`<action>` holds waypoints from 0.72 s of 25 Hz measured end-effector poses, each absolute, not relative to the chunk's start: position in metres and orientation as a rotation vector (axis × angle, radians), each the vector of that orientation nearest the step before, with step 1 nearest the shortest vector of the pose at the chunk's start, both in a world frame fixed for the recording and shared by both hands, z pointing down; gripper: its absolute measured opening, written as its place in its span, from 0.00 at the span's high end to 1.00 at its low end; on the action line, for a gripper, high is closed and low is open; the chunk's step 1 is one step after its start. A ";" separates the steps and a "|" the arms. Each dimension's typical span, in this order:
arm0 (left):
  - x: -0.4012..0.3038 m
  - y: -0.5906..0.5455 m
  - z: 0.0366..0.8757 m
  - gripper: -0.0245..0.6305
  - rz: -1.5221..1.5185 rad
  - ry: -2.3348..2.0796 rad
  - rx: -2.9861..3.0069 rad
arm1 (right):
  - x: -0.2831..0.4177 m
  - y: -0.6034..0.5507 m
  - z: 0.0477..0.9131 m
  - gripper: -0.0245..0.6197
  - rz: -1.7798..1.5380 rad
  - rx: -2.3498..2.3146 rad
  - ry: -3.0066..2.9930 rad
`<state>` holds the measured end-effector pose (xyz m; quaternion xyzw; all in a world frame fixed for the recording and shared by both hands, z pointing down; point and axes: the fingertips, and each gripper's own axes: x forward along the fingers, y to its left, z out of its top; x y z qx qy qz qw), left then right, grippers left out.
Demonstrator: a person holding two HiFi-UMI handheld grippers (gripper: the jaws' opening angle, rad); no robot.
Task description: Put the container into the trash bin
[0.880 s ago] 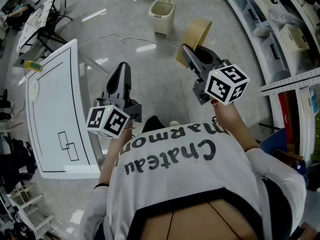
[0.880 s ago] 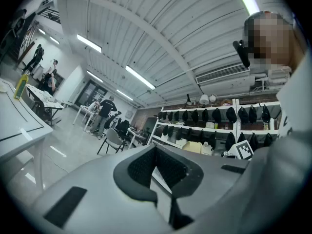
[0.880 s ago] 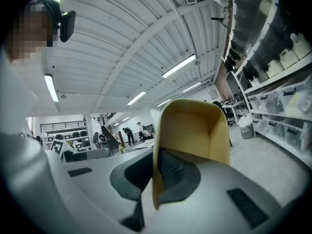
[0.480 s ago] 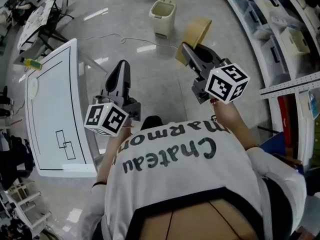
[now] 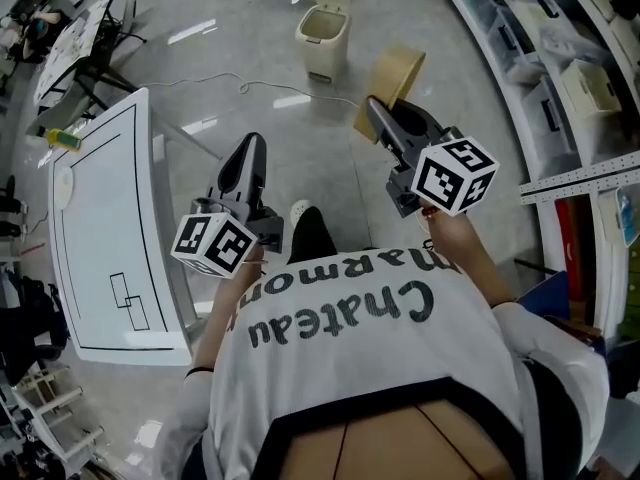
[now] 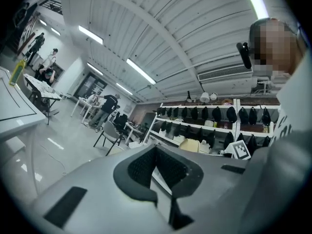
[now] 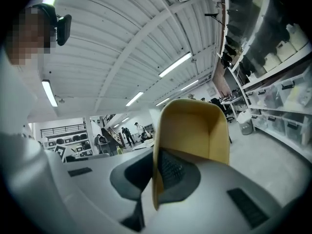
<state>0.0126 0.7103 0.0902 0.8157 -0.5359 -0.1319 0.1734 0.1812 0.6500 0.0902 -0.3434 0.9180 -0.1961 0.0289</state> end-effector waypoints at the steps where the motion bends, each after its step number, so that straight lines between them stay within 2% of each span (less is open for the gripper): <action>1: 0.014 0.705 0.093 0.93 -0.368 -1.509 2.313 | 0.182 0.646 0.094 0.91 -0.601 -1.071 2.837; 9: 0.003 0.647 0.106 0.93 -0.366 -1.485 2.305 | 0.173 0.594 0.106 0.91 -0.619 -1.118 2.834; 18: -0.031 0.542 0.091 0.93 -0.360 -1.408 2.342 | 0.128 0.500 0.097 0.91 -0.643 -1.128 2.814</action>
